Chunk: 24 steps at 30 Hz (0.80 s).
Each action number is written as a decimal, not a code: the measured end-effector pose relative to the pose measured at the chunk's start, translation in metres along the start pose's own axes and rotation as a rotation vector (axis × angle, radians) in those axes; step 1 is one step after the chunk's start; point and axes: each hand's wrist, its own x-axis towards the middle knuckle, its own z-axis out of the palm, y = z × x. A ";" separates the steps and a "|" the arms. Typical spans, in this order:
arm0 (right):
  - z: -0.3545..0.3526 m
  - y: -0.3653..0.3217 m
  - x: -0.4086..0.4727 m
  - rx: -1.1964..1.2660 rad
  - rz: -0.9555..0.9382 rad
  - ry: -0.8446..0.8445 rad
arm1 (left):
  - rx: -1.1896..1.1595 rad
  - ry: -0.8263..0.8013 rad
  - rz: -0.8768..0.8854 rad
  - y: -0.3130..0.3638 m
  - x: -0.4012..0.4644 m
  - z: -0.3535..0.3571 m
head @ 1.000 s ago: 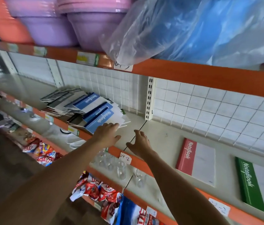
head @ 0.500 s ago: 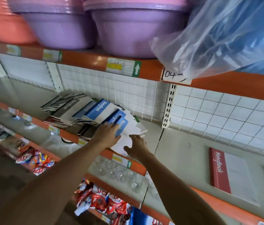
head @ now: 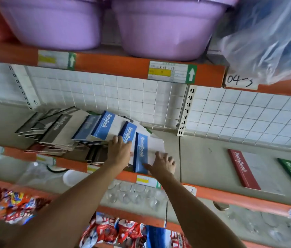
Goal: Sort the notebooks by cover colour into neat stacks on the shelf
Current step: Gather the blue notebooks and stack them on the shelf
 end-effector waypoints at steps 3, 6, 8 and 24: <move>-0.004 -0.010 -0.003 0.049 0.256 -0.001 | -0.015 0.032 -0.026 0.006 0.002 0.000; -0.011 -0.013 -0.001 0.196 0.418 -0.045 | -0.056 0.050 -0.069 0.009 0.008 0.004; -0.016 -0.008 0.004 0.300 0.494 -0.059 | -0.147 0.062 -0.151 0.009 0.011 0.009; -0.017 -0.002 -0.025 0.422 0.328 0.010 | -0.154 0.279 -0.005 -0.001 0.001 0.039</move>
